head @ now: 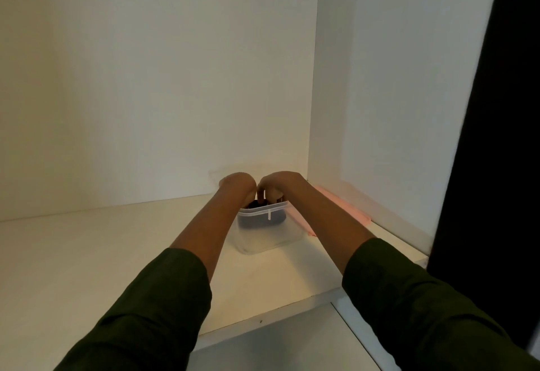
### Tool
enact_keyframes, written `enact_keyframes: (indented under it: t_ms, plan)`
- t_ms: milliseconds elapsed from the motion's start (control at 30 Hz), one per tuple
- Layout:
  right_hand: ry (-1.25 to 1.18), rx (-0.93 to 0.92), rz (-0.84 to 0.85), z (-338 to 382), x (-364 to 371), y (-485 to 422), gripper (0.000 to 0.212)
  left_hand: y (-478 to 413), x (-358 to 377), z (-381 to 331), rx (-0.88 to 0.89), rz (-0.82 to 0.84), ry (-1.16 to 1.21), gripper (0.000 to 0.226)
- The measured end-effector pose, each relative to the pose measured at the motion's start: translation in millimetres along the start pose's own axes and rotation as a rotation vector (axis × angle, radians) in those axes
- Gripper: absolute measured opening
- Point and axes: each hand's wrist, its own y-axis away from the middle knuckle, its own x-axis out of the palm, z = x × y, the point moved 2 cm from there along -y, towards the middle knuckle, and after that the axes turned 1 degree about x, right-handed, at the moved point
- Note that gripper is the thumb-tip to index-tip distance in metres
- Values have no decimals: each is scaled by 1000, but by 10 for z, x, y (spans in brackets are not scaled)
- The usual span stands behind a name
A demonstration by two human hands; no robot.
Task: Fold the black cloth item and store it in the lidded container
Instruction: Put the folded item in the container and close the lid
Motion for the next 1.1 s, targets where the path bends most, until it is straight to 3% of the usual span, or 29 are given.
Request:
enact_keyframes:
  t_ms: [200, 400, 500, 600, 700, 833, 967, 1100]
  plan:
    - [-143, -31, -105, -31, -92, 126, 32, -37, 11, -5, 20, -89, 69, 36]
    - [-738, 6, -570, -336, -491, 313, 17, -79, -212, 89, 79, -329, 395, 39]
    - [-710, 123, -793, -632, -602, 429, 18, -90, -285, 242, 57, -493, 621, 31]
    - [-561, 279, -644, -893, -487, 574, 18, 2, -267, 412, -8, -651, 764, 15]
    - [-396, 395, -527, -1093, -250, 743, 22, 32, -120, 565, -96, -732, 939, 38]
    - [-173, 487, -473, -1252, 45, 876, 32, -17, 160, 617, -199, -668, 1274, 52]
    - [-46, 546, -403, -1257, 297, 847, 37, -7, 322, 509, -180, -560, 1601, 53]
    - [-30, 650, -370, -1204, 481, 795, 33, -26, 402, 487, -154, -529, 1704, 51]
